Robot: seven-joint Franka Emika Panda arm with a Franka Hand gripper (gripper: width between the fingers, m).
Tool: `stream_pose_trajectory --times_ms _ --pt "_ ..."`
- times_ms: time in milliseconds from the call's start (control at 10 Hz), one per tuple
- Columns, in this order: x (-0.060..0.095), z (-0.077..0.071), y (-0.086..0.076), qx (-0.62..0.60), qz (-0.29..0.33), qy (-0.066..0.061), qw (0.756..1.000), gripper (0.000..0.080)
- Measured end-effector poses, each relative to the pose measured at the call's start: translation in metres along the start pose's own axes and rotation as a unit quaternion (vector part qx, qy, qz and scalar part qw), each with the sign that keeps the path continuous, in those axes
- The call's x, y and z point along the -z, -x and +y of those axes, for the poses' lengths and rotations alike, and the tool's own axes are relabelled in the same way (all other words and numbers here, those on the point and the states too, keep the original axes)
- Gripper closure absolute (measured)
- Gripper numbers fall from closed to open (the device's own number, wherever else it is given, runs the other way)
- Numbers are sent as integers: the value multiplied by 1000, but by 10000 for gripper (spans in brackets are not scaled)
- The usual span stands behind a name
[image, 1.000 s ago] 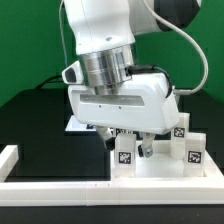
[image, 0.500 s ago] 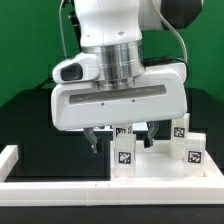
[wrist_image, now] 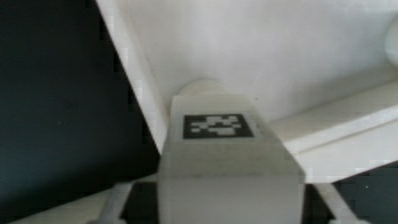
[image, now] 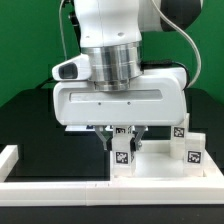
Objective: Assemble square table
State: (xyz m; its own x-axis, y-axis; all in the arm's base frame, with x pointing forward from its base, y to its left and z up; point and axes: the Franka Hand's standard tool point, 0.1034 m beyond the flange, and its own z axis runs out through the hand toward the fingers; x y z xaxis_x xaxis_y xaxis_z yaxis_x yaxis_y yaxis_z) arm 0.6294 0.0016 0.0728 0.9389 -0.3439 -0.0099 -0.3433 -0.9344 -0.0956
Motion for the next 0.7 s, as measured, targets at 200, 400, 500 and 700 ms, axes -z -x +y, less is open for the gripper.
stream_pose_trajectory --times_ms 200,400,500,700 --pt "0 0 0 -177 2 3 984 510" --pt "-1 1 1 -371 5 -1 929 510" --pt "-1 1 2 -462 5 -6 887 508" --pt "0 4 3 -528 3 -22 849 508"
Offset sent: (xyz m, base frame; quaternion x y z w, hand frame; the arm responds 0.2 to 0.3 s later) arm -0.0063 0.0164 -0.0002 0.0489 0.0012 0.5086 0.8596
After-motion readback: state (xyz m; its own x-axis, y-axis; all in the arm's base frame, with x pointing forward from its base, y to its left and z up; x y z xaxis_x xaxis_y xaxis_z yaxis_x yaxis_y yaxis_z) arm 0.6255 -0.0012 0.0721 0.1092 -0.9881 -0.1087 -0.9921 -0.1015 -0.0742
